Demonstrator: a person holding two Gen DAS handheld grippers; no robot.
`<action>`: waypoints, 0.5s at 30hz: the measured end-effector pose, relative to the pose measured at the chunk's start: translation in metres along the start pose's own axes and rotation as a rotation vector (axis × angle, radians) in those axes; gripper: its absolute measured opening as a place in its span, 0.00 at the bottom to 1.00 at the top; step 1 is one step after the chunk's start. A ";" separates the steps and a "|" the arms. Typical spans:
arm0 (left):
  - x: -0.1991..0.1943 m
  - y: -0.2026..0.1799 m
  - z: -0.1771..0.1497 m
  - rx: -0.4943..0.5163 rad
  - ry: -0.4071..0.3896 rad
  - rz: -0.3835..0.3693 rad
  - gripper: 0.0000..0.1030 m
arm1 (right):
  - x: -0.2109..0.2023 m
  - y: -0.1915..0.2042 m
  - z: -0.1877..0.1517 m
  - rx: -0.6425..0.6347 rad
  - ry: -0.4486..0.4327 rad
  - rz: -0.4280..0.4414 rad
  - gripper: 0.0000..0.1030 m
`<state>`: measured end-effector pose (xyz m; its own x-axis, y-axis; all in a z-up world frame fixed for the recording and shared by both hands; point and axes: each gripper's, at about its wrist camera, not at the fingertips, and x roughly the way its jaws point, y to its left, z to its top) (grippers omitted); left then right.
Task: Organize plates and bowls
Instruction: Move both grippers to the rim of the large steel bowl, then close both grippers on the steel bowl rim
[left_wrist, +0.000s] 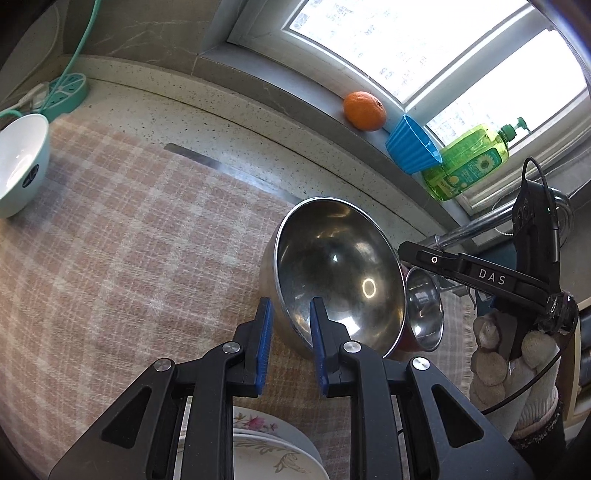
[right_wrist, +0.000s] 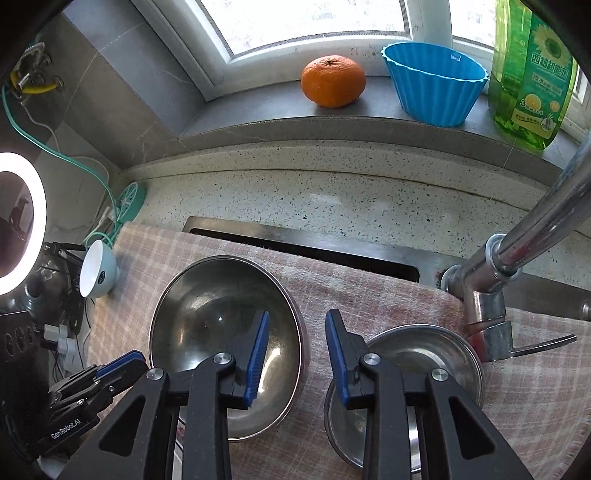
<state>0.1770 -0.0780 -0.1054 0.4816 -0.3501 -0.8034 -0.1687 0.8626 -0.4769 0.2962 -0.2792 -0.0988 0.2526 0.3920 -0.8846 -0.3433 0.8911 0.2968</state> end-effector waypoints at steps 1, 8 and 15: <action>0.002 0.000 0.000 0.001 0.006 0.002 0.18 | 0.002 0.001 0.000 -0.005 0.004 -0.002 0.27; 0.010 0.000 0.001 -0.003 0.027 0.000 0.18 | 0.011 0.002 0.000 -0.004 0.034 0.001 0.19; 0.015 0.005 0.003 -0.017 0.046 -0.004 0.16 | 0.017 0.005 0.000 -0.014 0.051 -0.009 0.16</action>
<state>0.1863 -0.0784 -0.1188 0.4422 -0.3702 -0.8170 -0.1818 0.8549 -0.4858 0.2987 -0.2678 -0.1126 0.2090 0.3714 -0.9046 -0.3540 0.8911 0.2840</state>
